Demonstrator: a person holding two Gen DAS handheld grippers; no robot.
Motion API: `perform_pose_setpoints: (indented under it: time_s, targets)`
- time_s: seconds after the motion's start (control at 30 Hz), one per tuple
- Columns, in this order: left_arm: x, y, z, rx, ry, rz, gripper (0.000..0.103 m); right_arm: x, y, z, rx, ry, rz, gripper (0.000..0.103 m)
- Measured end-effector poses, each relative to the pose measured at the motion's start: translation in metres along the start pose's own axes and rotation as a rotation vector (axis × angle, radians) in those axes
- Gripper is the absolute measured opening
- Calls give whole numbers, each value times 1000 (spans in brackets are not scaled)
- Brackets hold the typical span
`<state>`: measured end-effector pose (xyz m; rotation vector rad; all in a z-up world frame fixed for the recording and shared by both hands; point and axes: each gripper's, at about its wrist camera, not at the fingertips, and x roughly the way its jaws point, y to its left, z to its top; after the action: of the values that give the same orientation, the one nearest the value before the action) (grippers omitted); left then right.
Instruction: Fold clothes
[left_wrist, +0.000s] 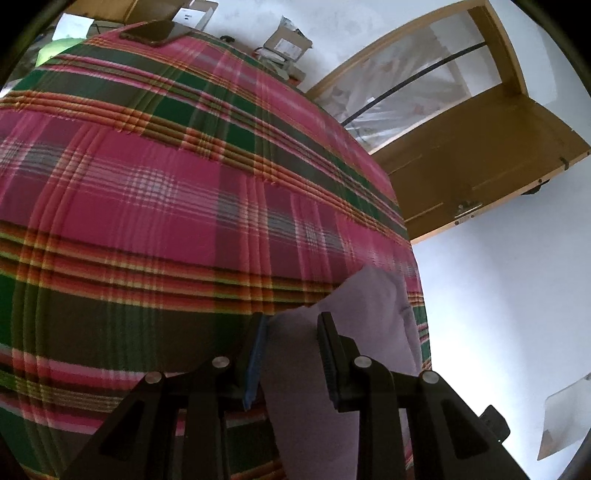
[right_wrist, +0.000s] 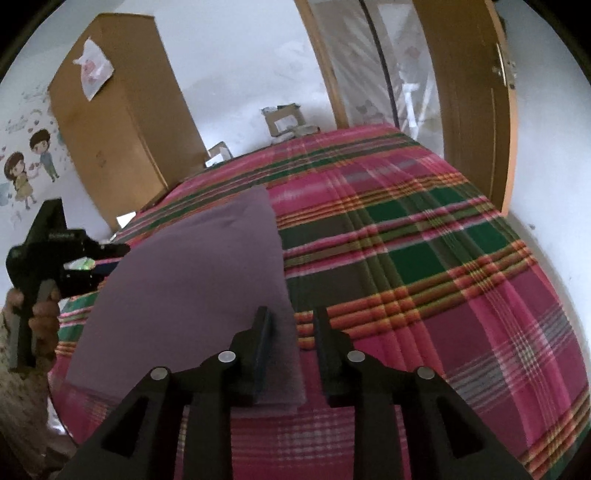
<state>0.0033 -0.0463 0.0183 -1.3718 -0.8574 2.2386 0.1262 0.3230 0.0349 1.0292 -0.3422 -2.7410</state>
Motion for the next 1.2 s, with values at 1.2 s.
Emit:
perform_pose_setpoints:
  time_s: [1.2]
  targets:
    - [-4,49,-47,-120,318,-312,48,112,-30,84,22,459,567,65]
